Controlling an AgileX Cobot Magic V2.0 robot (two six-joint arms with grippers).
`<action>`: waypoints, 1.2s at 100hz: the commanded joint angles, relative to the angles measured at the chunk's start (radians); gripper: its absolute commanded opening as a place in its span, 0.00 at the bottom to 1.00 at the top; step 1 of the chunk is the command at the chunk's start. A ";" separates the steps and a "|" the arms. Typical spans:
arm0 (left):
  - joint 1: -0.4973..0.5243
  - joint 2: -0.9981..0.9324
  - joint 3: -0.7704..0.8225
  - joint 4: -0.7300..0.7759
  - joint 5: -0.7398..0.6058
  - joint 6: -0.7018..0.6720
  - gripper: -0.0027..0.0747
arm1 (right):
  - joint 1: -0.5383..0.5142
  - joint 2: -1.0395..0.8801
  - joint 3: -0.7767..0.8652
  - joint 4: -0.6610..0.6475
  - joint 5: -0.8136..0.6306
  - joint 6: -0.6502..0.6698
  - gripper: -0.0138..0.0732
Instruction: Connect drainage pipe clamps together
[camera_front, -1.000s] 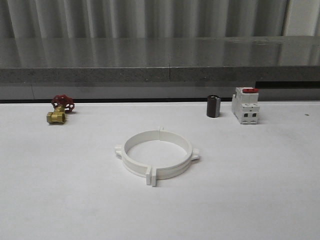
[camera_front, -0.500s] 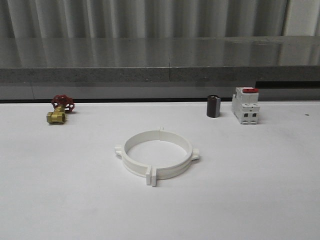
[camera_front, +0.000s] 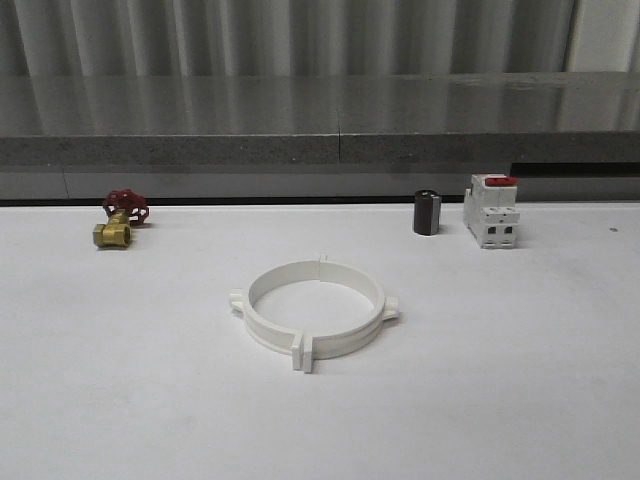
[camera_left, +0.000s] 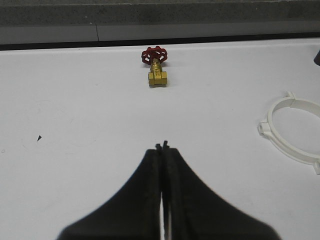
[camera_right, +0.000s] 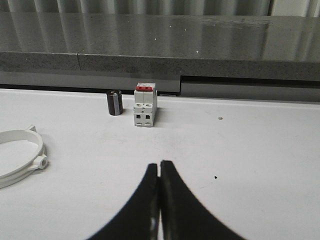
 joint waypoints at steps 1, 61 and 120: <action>0.001 0.000 -0.027 0.002 -0.072 -0.001 0.01 | 0.000 -0.020 -0.015 -0.008 -0.075 -0.009 0.08; 0.058 -0.169 0.176 0.002 -0.423 -0.001 0.01 | 0.000 -0.020 -0.015 -0.008 -0.074 -0.009 0.08; 0.246 -0.600 0.522 0.012 -0.476 -0.001 0.01 | 0.000 -0.020 -0.015 -0.008 -0.074 -0.009 0.08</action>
